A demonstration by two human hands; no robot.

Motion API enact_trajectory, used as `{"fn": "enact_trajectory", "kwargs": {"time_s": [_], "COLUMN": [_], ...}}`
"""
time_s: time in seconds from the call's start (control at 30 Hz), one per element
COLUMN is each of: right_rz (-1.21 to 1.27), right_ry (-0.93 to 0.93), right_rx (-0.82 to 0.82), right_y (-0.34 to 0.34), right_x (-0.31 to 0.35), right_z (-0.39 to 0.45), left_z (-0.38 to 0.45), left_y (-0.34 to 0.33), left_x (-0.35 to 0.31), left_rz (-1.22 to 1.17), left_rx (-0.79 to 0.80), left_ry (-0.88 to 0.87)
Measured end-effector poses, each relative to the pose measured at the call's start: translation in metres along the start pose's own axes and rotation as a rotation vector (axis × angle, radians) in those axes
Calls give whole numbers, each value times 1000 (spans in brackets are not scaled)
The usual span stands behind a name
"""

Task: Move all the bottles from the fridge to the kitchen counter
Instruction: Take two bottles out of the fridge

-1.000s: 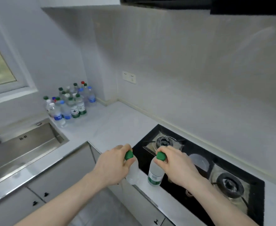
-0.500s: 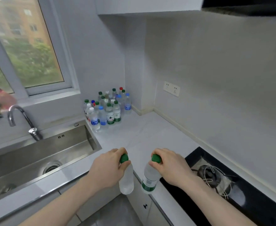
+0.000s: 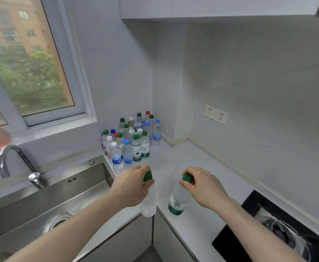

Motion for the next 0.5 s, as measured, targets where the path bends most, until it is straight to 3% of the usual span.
{"fn": "enact_trajectory", "kwargs": {"time_s": [0.5], "right_rz": [-11], "right_ry": [-27], "right_rx": [32], "right_y": [-16], "right_x": [-49], "right_z": [225], "left_z": [228], "left_y": [-47], "left_x": [39], "left_rz": [58], "left_rx": [134], "left_ry": [6]}}
Point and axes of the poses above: each hand's wrist, its own z-axis towards the middle knuckle, its own y-axis out of the back of the hand, x = y × z, the point moved 9 cm from there along z, towards the middle knuckle, and after that the axes turned 1 degree about y, right-handed, at the moved point
